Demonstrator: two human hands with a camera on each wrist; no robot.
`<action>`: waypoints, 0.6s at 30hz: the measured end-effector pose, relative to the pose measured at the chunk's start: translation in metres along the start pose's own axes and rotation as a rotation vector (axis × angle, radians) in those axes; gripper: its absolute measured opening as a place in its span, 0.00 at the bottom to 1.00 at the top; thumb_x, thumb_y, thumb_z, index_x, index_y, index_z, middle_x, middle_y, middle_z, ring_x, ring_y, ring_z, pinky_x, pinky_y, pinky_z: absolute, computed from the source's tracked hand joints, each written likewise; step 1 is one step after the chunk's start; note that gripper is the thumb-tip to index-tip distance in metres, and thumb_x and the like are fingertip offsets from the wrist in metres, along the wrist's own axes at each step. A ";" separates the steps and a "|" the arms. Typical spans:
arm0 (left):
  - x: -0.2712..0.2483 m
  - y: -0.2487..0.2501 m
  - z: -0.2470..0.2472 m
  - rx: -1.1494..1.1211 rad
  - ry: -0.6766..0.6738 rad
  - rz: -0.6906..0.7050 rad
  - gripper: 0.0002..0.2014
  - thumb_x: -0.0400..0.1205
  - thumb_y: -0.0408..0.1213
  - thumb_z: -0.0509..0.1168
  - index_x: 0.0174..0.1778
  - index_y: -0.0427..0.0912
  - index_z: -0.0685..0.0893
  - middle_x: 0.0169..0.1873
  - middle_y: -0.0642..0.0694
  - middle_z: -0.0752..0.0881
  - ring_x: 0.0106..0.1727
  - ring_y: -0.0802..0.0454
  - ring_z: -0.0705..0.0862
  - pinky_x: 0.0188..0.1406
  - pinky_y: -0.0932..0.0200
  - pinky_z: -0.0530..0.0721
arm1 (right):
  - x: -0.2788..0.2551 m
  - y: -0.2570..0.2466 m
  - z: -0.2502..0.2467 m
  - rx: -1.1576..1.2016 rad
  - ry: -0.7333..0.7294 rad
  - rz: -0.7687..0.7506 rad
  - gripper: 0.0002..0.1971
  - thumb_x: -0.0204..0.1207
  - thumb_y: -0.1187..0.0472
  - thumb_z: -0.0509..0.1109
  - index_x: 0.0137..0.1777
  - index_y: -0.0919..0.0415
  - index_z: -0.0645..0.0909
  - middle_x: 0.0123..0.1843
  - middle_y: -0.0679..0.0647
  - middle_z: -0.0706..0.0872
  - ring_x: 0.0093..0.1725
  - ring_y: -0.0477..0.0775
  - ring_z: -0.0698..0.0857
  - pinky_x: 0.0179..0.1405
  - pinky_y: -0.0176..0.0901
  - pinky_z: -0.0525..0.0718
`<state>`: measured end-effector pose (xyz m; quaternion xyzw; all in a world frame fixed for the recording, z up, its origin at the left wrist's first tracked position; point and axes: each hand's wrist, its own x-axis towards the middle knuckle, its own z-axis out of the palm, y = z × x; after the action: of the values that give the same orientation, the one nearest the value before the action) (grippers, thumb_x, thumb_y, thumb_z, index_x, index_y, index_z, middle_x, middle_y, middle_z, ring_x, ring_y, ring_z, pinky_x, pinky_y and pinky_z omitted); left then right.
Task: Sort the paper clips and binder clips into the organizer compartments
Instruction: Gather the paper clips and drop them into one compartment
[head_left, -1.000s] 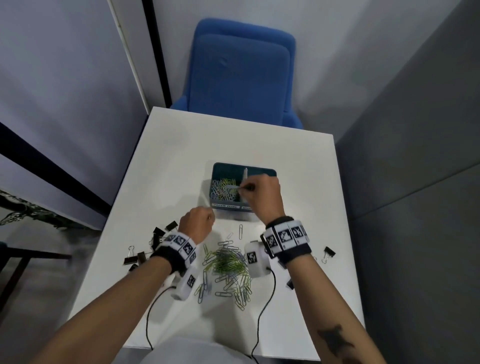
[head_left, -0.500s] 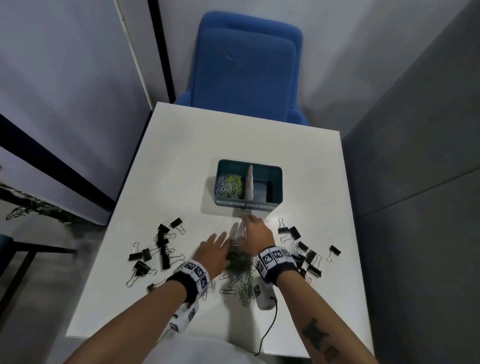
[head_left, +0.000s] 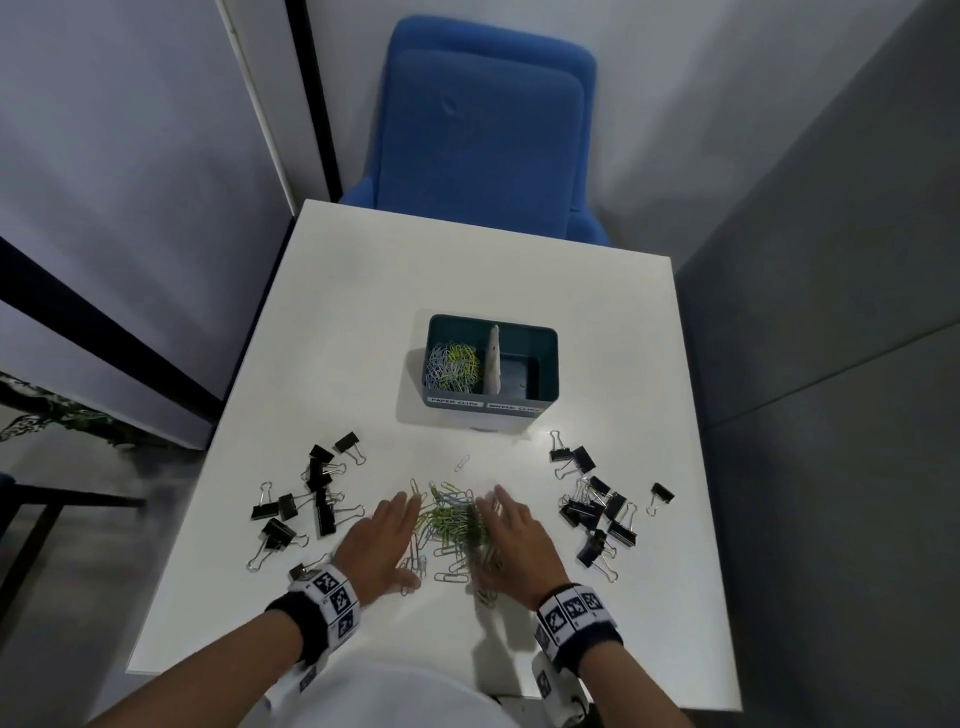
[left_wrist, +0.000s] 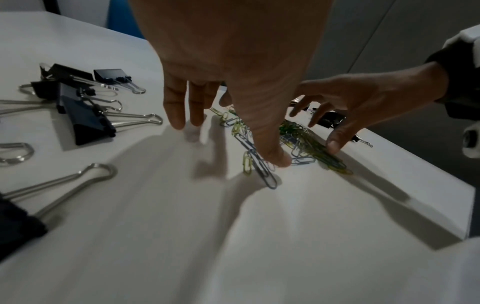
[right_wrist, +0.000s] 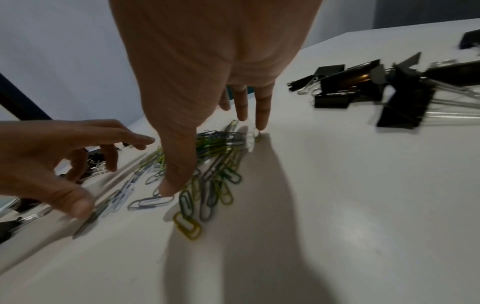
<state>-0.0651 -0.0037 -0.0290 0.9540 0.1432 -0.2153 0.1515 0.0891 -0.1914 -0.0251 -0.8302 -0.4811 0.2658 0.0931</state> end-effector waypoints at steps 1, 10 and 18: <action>0.000 -0.001 0.001 -0.032 -0.037 -0.010 0.59 0.65 0.59 0.77 0.83 0.35 0.52 0.79 0.32 0.61 0.73 0.38 0.71 0.54 0.48 0.84 | -0.003 0.004 0.001 -0.007 -0.017 0.056 0.49 0.66 0.48 0.80 0.81 0.48 0.54 0.82 0.59 0.61 0.72 0.59 0.71 0.64 0.49 0.83; 0.025 0.014 -0.015 -0.186 -0.012 -0.020 0.42 0.76 0.41 0.74 0.81 0.45 0.56 0.76 0.39 0.60 0.64 0.40 0.78 0.54 0.47 0.84 | 0.010 -0.004 -0.009 0.054 -0.022 0.240 0.41 0.66 0.57 0.80 0.77 0.50 0.62 0.64 0.57 0.70 0.63 0.58 0.75 0.45 0.44 0.81; 0.037 0.039 -0.007 -0.176 0.077 -0.040 0.21 0.78 0.38 0.71 0.65 0.43 0.72 0.59 0.41 0.74 0.45 0.41 0.83 0.35 0.53 0.78 | 0.027 -0.020 0.002 0.071 0.036 0.253 0.25 0.71 0.59 0.76 0.67 0.52 0.72 0.59 0.56 0.73 0.55 0.58 0.78 0.41 0.49 0.84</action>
<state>-0.0169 -0.0291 -0.0307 0.9415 0.1862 -0.1679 0.2250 0.0837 -0.1587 -0.0282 -0.8852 -0.3609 0.2772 0.0969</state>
